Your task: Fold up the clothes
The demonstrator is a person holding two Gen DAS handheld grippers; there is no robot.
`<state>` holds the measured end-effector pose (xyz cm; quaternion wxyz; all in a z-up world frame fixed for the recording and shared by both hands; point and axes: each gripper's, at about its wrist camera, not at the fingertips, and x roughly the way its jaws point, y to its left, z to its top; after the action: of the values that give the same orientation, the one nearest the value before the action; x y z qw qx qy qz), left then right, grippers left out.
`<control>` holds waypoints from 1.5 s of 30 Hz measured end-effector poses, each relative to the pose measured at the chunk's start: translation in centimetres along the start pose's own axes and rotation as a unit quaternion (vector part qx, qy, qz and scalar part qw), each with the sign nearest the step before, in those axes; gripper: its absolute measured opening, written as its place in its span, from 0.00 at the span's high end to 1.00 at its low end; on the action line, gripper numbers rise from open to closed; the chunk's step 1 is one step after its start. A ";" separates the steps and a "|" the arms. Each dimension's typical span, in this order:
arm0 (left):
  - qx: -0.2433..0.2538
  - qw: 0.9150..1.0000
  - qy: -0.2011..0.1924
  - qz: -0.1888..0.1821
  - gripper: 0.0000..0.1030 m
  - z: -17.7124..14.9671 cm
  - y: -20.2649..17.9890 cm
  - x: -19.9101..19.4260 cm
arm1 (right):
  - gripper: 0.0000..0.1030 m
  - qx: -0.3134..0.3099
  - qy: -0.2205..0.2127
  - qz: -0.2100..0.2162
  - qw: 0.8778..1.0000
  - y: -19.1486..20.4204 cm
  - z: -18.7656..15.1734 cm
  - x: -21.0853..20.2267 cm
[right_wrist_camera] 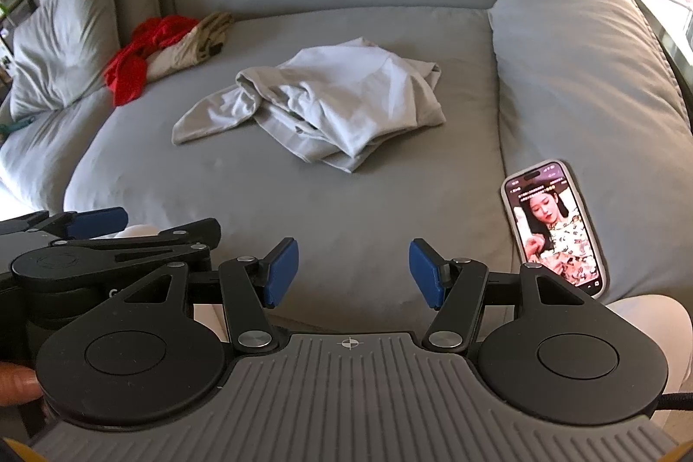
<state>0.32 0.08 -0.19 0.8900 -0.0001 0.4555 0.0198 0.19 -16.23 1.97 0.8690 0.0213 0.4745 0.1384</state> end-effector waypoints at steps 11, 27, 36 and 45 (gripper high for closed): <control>-0.001 1.000 0.002 0.001 0.17 -0.1 0.1 0.1 | 0.39 -0.001 0.005 0.000 1.000 0.0 0.1 0.1; -0.001 1.000 0.002 0.005 0.18 0.0 -0.2 0.2 | 0.39 -0.003 0.006 0.002 1.000 0.1 0.1 0.1; -0.001 1.000 0.002 0.006 0.18 0.1 -0.2 0.1 | 0.39 -0.002 0.006 -0.001 1.000 0.0 0.2 0.1; -0.002 1.000 0.002 0.006 0.18 0.1 -0.3 0.0 | 0.39 -0.003 0.005 -0.002 1.000 0.0 0.2 0.0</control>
<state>0.45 -0.21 -0.15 0.8890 0.0014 0.4571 0.0262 0.42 -16.23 2.07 0.8670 0.0166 0.4785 0.1381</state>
